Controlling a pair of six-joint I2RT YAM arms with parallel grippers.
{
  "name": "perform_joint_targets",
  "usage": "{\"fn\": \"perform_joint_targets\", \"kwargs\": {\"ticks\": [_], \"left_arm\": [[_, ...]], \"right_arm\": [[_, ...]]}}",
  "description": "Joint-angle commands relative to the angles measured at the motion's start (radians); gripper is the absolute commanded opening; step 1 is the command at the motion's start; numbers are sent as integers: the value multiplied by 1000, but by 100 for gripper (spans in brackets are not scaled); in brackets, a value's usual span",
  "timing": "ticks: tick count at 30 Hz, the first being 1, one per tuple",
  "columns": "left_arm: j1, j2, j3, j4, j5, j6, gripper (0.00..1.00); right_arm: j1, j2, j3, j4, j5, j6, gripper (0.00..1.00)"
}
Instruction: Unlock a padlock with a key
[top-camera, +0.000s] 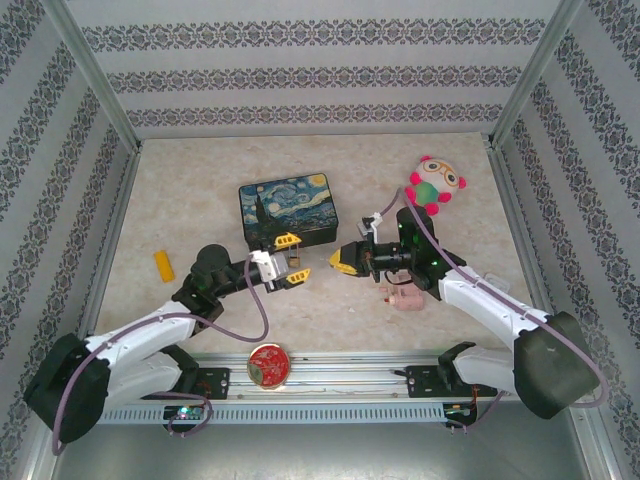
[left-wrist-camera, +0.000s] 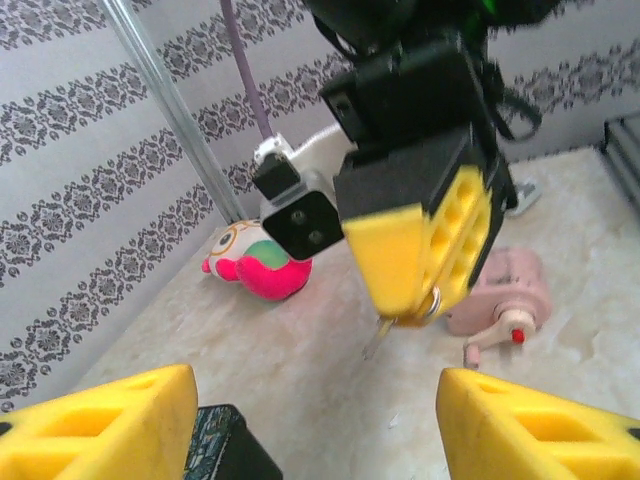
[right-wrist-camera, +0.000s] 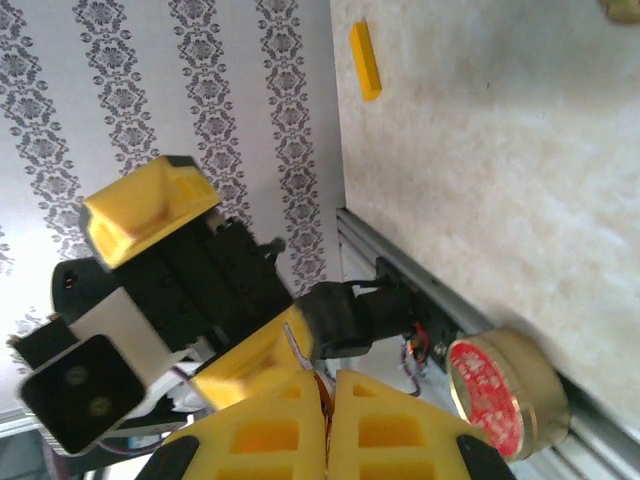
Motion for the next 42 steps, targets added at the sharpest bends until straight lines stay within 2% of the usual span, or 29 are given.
{"fn": "perform_joint_targets", "kwargs": {"ticks": [1,4,8,15,25,42], "left_arm": [[-1,28,51,34,53,190,59],[-12,37,99,-92,63,253,51],[-21,47,115,-117,67,291,42],[-34,55,169,-297,106,360,41],[-59,89,176,-335,66,405,38],[-87,157,189,-236,15,408,27]], "right_arm": [[6,-21,24,-16,-56,74,0],[6,-19,16,-15,-52,86,0],[2,-5,16,-15,-48,93,0],[3,18,33,-8,-49,103,0],[5,38,42,4,-51,108,0],[18,60,48,18,-58,108,0]]}}
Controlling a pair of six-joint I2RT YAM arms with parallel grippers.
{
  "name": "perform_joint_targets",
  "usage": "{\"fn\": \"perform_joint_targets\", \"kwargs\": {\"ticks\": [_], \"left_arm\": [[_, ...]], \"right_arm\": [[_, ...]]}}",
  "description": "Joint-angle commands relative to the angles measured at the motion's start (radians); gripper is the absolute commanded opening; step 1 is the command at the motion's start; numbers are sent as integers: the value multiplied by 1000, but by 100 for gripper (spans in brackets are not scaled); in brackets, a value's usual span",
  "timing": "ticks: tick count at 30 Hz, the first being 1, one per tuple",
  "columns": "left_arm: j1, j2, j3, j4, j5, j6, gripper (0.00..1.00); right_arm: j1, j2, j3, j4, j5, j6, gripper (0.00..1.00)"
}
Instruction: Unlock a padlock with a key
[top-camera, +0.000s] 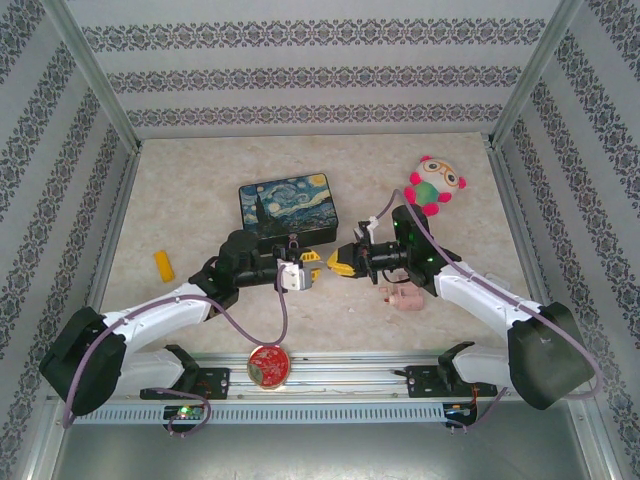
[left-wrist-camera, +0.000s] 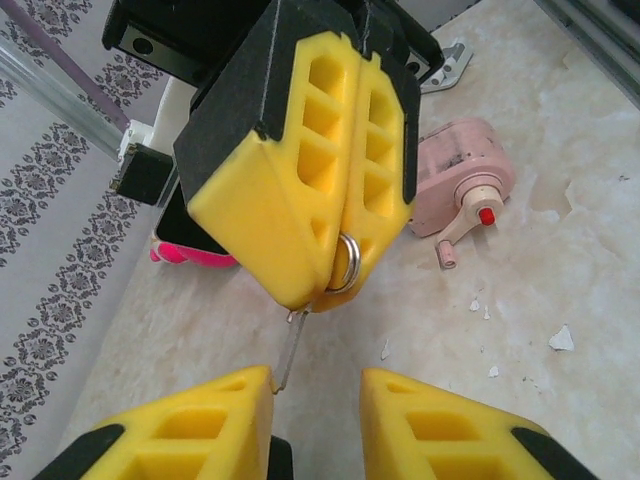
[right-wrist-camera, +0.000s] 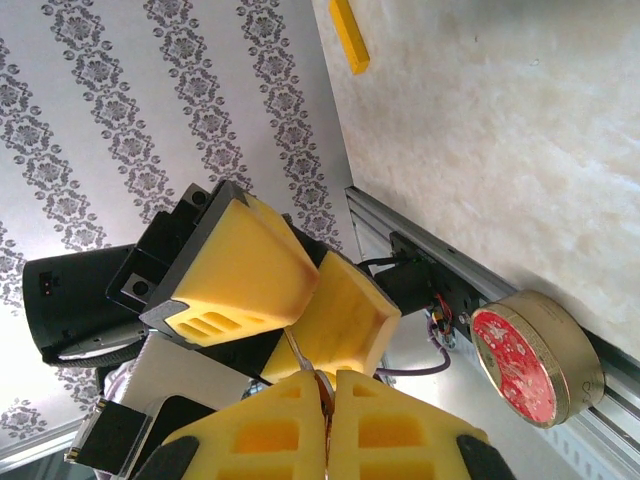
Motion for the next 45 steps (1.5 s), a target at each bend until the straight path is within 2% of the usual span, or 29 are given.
{"fn": "perform_joint_targets", "kwargs": {"ticks": [1,6,15,18,21,25,30,34,37,40,42,43,45], "left_arm": [[-24,9,28,52,8,20,27],[-35,18,34,57,9,27,25],[-51,40,47,45,-11,51,10],[-54,41,46,43,-16,55,0],[-57,28,41,30,-27,56,0],[-57,-35,16,-6,-76,10,0],[-57,-156,18,-208,-195,-132,0],[-57,-243,59,-396,-268,-334,0],[-57,-277,111,-510,-247,-497,0],[-56,-293,155,-596,-184,-621,0],[-54,-293,177,-650,-180,-687,0],[-53,-290,187,-686,-178,-711,0],[-40,-288,193,-729,-170,-753,0]], "right_arm": [[11,8,28,23,-23,4,0],[11,20,26,31,-25,6,0],[14,27,26,42,-27,14,0],[14,28,22,44,-26,14,0],[10,28,19,40,-25,5,0],[-20,-4,31,-44,10,-82,21],[-67,-114,81,-282,135,-317,29],[-63,-204,117,-432,334,-521,27],[-42,-258,84,-377,477,-600,25],[5,-300,20,-210,570,-657,25],[26,-313,-1,-121,561,-674,32],[28,-312,0,-92,527,-687,37],[31,-302,8,-50,465,-721,41]]}}
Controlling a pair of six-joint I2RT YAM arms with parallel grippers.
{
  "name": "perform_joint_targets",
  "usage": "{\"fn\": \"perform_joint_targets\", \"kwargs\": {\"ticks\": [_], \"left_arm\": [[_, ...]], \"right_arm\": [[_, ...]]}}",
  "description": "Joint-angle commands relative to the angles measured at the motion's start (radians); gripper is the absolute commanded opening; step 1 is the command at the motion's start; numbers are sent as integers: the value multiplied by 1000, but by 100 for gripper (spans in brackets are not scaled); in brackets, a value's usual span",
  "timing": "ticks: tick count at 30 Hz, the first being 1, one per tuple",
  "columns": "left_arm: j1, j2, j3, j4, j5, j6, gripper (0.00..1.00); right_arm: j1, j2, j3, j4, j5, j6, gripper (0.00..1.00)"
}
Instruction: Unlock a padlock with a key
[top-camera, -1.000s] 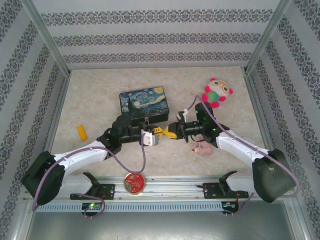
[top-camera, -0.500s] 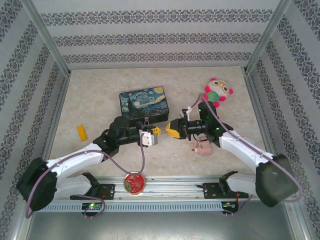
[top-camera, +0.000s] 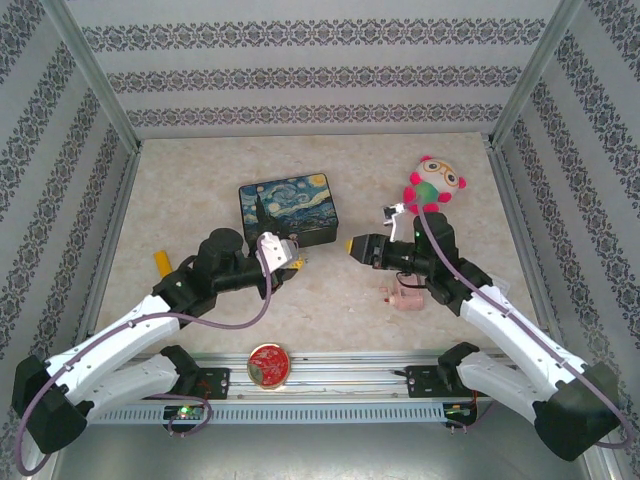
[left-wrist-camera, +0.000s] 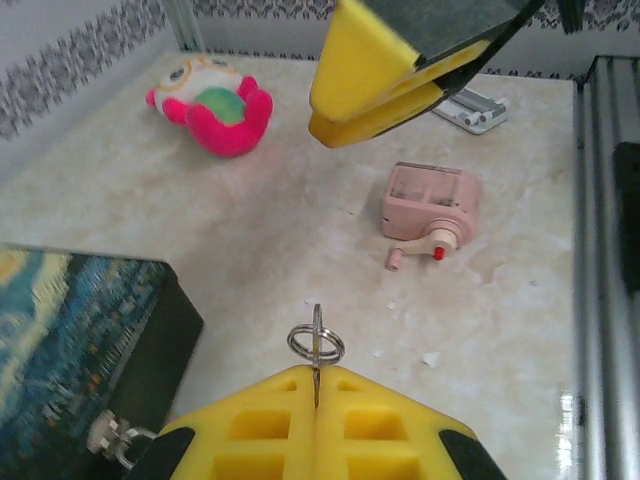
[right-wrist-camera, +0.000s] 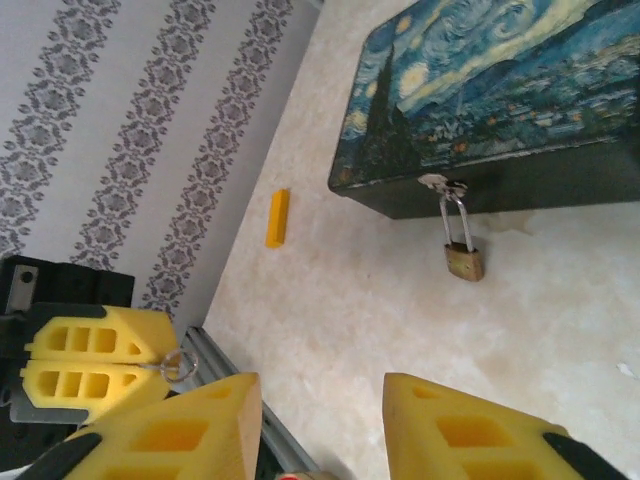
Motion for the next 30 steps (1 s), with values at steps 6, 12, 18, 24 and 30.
{"fn": "perform_joint_targets", "kwargs": {"ticks": [6,12,18,24,30], "left_arm": [[52,9,21,-146,187,-187,0],[70,-1,17,-96,266,-197,0],[82,6,19,-91,296,-212,0],[90,4,14,-68,337,-226,0],[97,2,10,-57,344,-228,0]], "right_arm": [[77,78,21,261,-223,-198,48],[135,173,65,250,-350,-263,41],[170,214,83,229,-371,-297,35],[180,228,85,226,-381,-298,34],[189,242,92,208,-392,-300,33]]}}
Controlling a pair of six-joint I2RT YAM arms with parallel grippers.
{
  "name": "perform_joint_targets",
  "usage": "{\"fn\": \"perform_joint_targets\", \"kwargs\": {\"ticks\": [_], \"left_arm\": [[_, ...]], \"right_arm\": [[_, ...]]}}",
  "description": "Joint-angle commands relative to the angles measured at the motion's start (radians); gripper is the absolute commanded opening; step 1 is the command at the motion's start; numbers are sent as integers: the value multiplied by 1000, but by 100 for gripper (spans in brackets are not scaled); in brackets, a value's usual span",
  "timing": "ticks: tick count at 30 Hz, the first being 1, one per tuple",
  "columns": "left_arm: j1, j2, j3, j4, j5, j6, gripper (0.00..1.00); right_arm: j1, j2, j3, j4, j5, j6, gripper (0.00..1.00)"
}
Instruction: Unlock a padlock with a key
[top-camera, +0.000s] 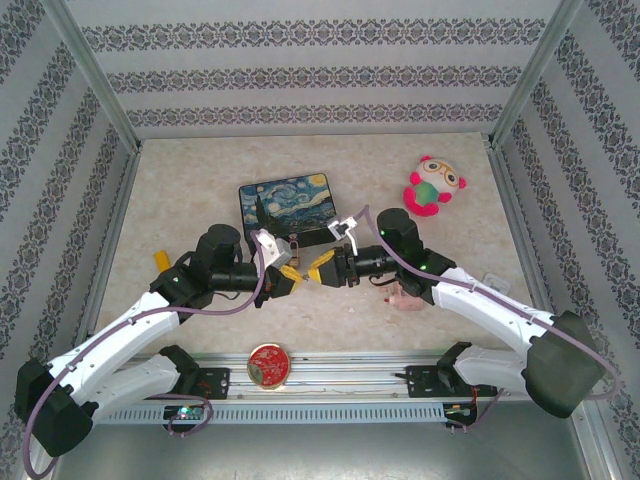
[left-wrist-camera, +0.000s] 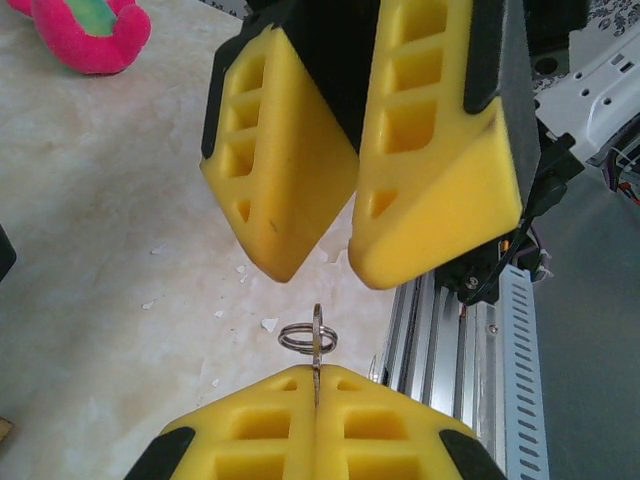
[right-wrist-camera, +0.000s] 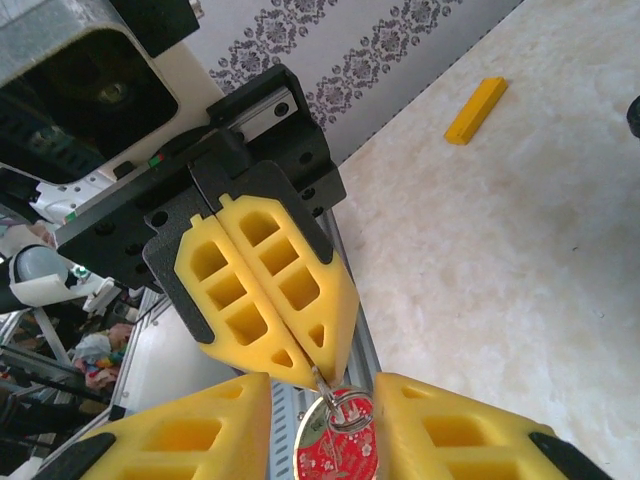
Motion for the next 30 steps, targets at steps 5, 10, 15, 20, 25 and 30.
{"fn": "perform_joint_targets", "kwargs": {"ticks": [5,10,15,20,25,30], "left_arm": [[22,-8,3,45,39,-17,0],[26,-9,-1,49,41,-29,0],[31,-16,-7,60,38,-43,0],[34,-28,-11,66,43,-47,0],[36,-29,-14,69,44,-51,0],[41,-37,-18,66,42,-52,0]], "right_arm": [[28,20,46,1,-41,-30,32],[38,36,55,2,-47,-29,29],[48,52,62,-2,-52,-32,28],[49,61,60,-3,-52,-31,26],[51,63,60,-3,-54,-31,19],[49,57,58,-11,-55,-36,8]]}}
